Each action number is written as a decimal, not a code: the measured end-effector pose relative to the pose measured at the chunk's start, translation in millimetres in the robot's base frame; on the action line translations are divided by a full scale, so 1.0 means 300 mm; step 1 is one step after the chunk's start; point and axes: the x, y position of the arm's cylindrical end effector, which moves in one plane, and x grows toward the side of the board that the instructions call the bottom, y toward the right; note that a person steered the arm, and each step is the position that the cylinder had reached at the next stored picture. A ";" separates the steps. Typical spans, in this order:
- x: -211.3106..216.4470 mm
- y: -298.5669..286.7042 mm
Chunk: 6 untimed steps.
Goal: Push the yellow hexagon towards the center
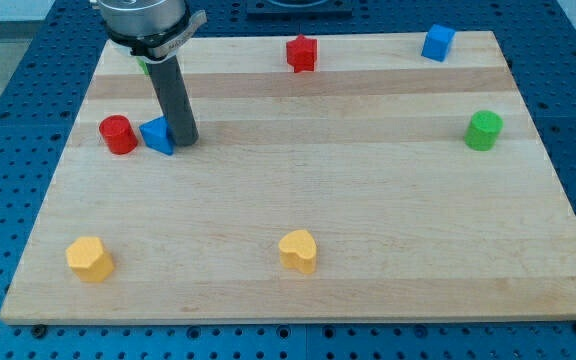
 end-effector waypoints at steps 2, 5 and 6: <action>0.133 0.126; 0.335 -0.284; 0.379 -0.420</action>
